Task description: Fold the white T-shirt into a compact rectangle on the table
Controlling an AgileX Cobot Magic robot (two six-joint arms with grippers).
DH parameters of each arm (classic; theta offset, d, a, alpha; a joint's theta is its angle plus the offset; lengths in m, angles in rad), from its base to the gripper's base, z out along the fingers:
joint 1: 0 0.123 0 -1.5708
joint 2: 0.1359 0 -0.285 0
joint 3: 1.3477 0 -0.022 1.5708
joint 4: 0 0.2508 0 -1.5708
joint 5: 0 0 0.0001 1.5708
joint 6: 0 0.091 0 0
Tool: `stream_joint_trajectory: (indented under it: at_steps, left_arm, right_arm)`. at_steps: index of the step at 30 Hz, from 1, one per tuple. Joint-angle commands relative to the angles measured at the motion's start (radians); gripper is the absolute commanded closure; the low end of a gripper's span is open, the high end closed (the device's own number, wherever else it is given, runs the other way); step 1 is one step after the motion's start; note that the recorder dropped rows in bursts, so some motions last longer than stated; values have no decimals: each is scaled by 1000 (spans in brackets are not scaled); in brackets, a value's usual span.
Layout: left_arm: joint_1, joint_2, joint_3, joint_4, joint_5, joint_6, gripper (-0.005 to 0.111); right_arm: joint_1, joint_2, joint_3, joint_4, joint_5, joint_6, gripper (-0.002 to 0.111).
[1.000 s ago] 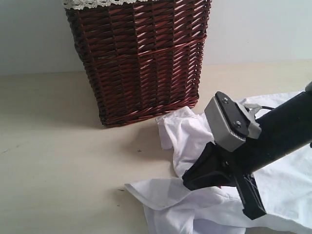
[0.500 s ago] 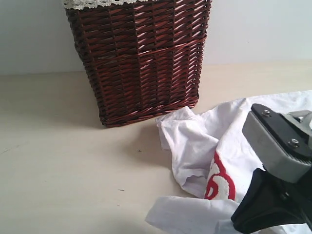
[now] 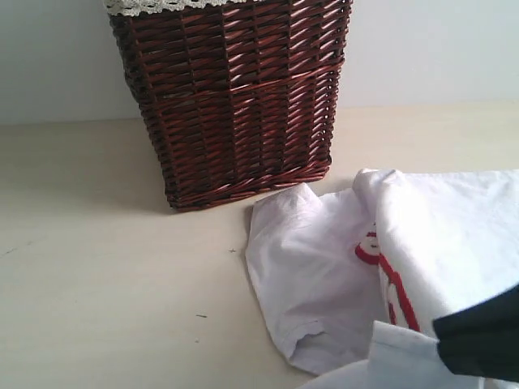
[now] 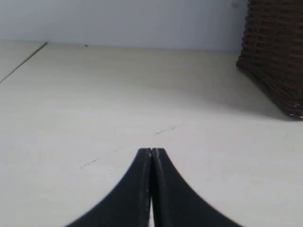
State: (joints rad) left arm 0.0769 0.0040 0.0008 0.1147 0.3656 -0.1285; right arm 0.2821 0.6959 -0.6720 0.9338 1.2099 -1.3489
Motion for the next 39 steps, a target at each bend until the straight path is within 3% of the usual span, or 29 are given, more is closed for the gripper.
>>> stream_joint_trajectory:
  at_steps: [1, 5, 10, 12, 14, 16, 19, 22, 31, 35, 39]
  left_arm:
    - [4, -4, -1, 2, -7, 1, 107]
    - [4, -4, -1, 2, -7, 1, 107]
    - [4, -4, -1, 2, -7, 1, 107]
    - [4, -4, -1, 2, -7, 1, 107]
    - [4, -4, -1, 2, -7, 1, 107]
    - [4, -4, -1, 2, -7, 1, 107]
    - [4, -4, -1, 2, -7, 1, 107]
    - [4, -4, -1, 2, -7, 1, 107]
    - [4, -4, -1, 2, -7, 1, 107]
    - [4, -4, -1, 2, -7, 1, 107]
    - [4, -4, -1, 2, -7, 1, 107]
  right_arm:
    - [2, -152, 6, -34, 11, 168, 105]
    - [2, -209, 6, -134, 11, 328, 87]
    - [2, -221, 6, -150, 11, 368, 62]
    - [2, -221, 6, -128, 11, 319, 59]
    - [2, -221, 6, -151, -52, 295, 61]
    - [2, -213, 6, -261, -263, 320, 68]
    - [2, -125, 8, -555, -536, 438, 90]
    - [2, 55, 10, -815, -591, 657, 108]
    - [0, 692, 27, -1066, -573, 726, 108]
    - [-18, 842, 27, -1129, -615, 832, 108]
    - [-106, 912, 27, -1131, -685, 840, 108]
